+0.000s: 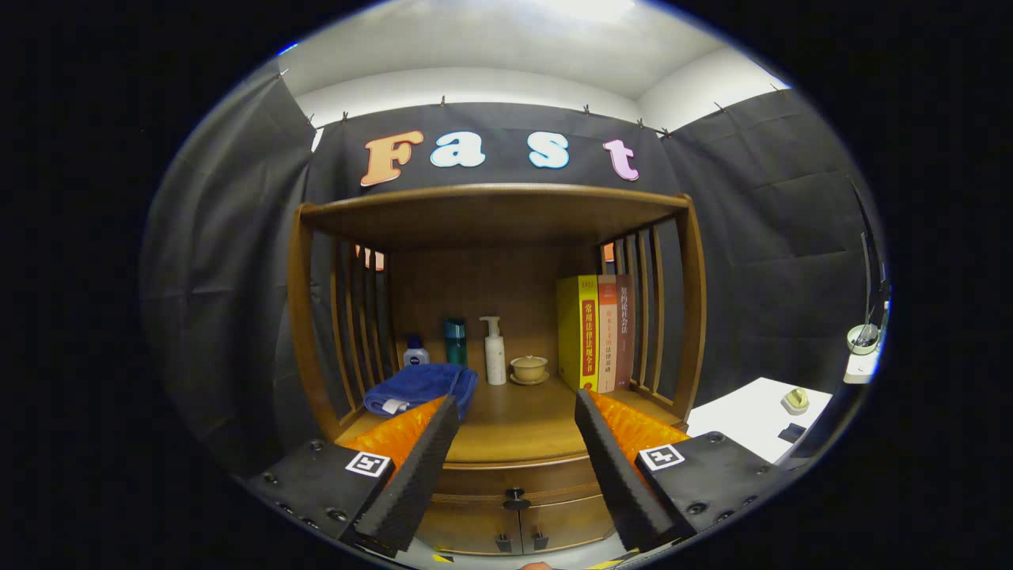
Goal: Pull open the drawer, take out the items inside it, and place them on the countertop above the cabinet.
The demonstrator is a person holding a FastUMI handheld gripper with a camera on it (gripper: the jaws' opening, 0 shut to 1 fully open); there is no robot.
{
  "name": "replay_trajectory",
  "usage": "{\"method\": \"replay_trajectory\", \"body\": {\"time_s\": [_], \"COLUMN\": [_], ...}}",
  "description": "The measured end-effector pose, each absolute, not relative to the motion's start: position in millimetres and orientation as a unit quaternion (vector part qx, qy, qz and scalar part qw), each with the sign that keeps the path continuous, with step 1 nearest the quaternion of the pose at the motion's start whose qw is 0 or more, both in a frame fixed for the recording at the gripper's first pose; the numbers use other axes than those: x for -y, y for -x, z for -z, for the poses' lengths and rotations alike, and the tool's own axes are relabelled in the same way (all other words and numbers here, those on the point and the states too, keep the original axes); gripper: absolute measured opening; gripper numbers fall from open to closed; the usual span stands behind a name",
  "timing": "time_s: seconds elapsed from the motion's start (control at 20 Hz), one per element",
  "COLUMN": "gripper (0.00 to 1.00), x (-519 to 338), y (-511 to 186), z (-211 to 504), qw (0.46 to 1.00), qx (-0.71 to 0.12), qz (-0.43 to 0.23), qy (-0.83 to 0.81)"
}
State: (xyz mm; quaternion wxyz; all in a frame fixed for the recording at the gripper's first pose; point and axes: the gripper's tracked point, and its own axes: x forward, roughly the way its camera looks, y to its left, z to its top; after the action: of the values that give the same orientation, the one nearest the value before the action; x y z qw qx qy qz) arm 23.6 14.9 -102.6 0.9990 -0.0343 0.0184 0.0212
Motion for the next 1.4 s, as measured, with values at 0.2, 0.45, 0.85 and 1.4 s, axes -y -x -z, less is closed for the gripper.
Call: {"method": "replay_trajectory", "body": {"time_s": [0.2,0.45,0.85,1.4], "gripper": [0.99,0.99,0.99,0.72], "x": [-13,-9,4,-1], "y": [-38,-60,-79,-82], "z": [164,238,324,385], "qw": [0.998,0.996,0.990,0.980], "qx": [-0.046,-0.076,-0.137,-0.193], "qz": [-0.026,-0.021,-0.007,-0.024], "qy": [0.030,0.031,0.031,0.041]}}
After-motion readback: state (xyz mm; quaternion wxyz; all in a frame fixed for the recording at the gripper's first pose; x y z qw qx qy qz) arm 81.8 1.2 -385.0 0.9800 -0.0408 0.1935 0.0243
